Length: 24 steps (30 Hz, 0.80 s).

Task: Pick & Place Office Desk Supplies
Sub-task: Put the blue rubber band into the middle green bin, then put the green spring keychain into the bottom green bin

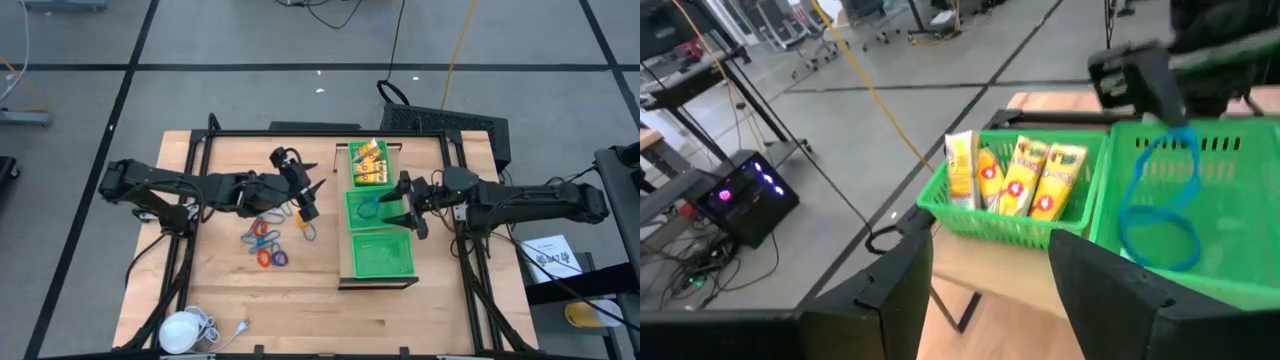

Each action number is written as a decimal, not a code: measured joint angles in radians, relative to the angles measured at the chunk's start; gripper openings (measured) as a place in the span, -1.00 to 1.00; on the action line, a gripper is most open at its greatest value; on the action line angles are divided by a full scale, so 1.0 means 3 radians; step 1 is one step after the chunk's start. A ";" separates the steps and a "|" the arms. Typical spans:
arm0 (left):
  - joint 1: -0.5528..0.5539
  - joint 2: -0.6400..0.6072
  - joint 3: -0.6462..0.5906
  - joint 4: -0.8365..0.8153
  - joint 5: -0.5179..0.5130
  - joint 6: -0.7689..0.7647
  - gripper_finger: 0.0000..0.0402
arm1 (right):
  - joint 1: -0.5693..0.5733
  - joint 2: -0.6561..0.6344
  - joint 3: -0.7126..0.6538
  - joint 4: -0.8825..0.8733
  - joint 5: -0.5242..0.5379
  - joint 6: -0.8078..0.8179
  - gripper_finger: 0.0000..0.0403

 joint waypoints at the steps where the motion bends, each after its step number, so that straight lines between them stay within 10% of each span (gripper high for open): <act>1: -0.0001 0.0005 0.0000 -0.0009 0.0001 0.0001 0.03 | 0.0000 -0.0032 0.0000 -0.0056 -0.0033 0.0038 0.37; 11: 0.0022 0.0006 0.0000 -0.0047 0.0001 -0.0001 -0.08 | 0.0003 -0.0132 0.0000 -0.0167 -0.0392 -0.0071 0.34; 24: 0.0023 0.0006 0.0000 -0.0310 -0.0043 -0.0088 -0.10 | 0.0005 -0.0172 0.0001 0.0022 -0.0030 -0.0174 0.35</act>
